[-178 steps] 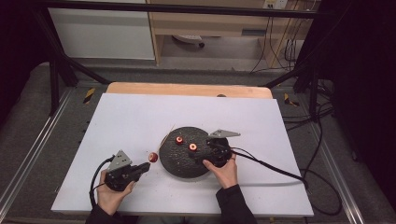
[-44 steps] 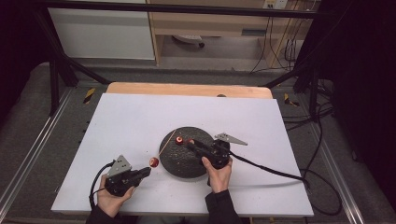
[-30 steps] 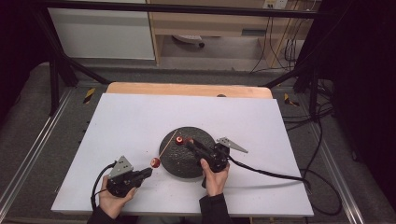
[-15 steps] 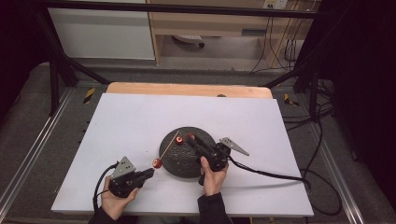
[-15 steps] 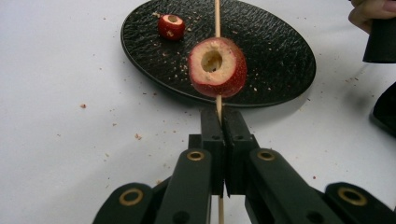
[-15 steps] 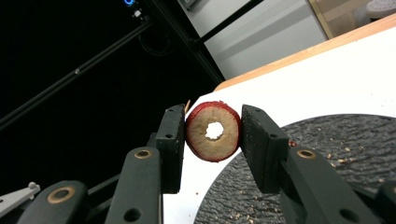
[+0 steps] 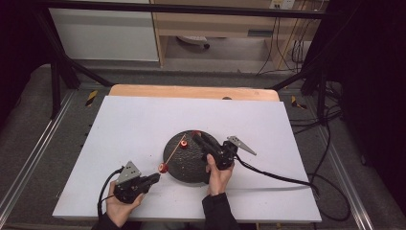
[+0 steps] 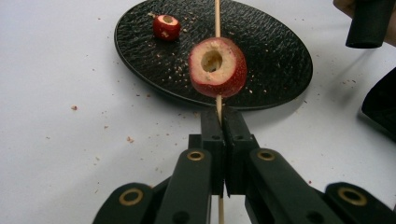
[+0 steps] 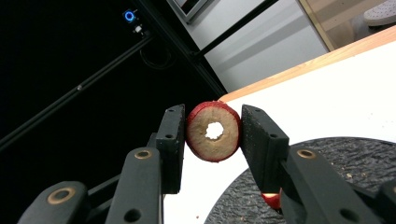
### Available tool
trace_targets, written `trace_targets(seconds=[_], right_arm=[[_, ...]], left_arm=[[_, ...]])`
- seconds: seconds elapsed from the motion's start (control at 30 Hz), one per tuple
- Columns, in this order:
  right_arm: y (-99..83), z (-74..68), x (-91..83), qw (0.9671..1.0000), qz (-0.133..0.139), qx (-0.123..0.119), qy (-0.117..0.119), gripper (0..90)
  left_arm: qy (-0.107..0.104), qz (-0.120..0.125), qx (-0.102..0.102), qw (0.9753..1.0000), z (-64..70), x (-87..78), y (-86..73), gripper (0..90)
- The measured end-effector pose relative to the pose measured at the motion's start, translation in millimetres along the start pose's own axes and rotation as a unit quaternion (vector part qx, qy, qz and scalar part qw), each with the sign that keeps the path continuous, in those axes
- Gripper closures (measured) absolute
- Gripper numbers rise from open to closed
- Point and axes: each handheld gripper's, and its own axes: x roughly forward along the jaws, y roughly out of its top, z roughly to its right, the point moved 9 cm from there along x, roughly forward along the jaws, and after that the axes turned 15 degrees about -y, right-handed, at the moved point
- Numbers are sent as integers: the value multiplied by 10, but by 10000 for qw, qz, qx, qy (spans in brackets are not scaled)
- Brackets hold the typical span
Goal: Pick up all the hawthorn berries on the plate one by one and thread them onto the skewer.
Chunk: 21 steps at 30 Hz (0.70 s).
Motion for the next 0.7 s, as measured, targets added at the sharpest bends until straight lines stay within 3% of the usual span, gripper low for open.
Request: trace_targets(seconds=[0.7], right_arm=[[137,-4,34,9992,328,213,59,617]], left_arm=[[-54,74,35,10000,84,73,35,884]])
